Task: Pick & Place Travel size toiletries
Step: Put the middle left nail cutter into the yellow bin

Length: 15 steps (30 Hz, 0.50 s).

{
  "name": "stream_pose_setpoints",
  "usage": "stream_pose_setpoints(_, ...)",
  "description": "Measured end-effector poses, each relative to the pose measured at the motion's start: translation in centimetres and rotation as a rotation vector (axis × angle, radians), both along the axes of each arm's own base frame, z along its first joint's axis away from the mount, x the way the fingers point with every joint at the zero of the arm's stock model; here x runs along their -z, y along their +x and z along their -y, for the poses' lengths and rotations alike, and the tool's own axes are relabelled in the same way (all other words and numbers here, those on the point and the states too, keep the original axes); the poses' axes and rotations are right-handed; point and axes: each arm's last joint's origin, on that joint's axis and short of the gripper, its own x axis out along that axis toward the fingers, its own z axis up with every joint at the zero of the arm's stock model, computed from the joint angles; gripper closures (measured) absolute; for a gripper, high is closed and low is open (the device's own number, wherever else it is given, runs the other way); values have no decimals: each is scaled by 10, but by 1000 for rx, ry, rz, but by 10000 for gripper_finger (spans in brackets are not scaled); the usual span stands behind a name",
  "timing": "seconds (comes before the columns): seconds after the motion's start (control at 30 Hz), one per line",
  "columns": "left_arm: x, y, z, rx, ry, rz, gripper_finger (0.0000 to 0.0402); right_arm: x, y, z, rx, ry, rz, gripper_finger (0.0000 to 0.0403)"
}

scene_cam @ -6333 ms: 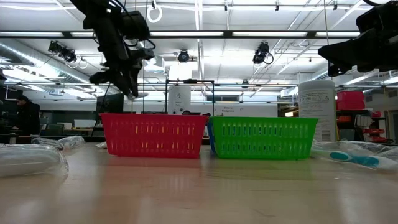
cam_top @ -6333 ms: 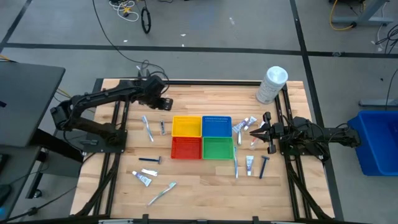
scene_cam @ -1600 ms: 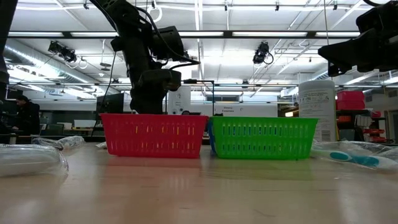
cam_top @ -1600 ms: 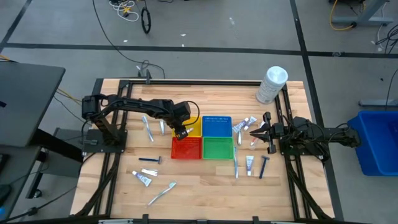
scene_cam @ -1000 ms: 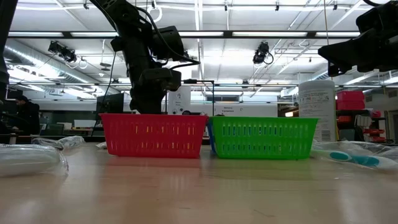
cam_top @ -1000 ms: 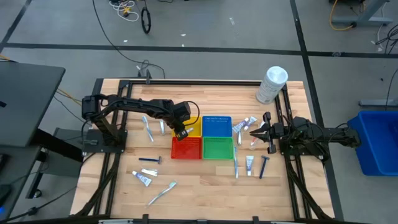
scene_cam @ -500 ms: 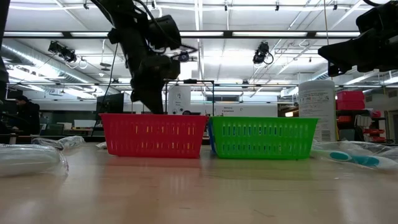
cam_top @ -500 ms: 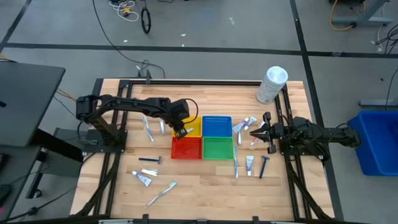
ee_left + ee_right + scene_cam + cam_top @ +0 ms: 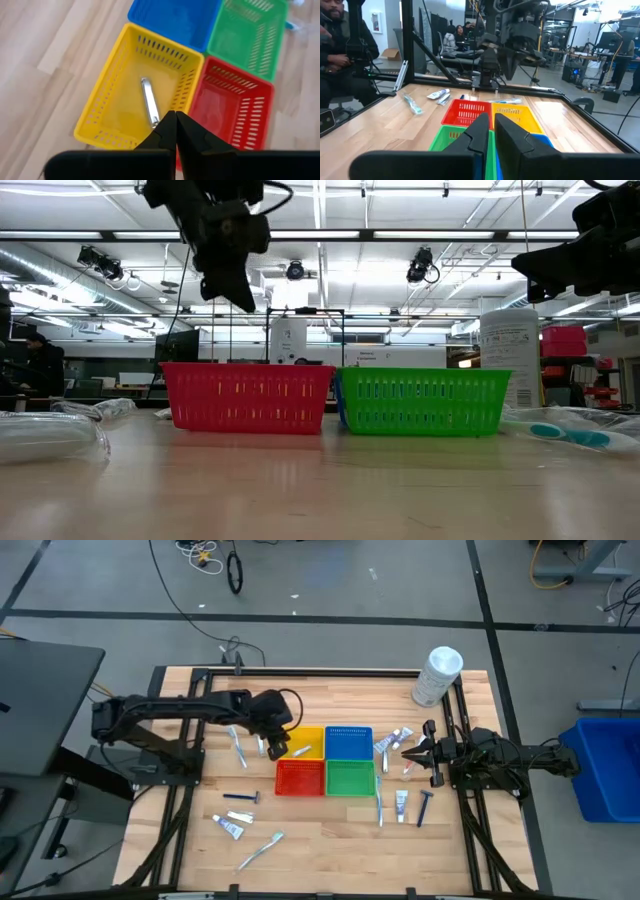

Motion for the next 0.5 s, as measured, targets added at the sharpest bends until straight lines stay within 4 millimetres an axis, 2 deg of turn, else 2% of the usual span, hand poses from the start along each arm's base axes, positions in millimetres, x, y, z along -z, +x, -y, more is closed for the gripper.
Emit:
stream_pose_setpoints(0.27,-5,-13,1,-47,43,-61,395,0,0,0,0,0,0,361)
stream_pose_setpoints(0.5,0,-22,-2,-218,-16,-154,387,0,0,0,0,0,0,362)
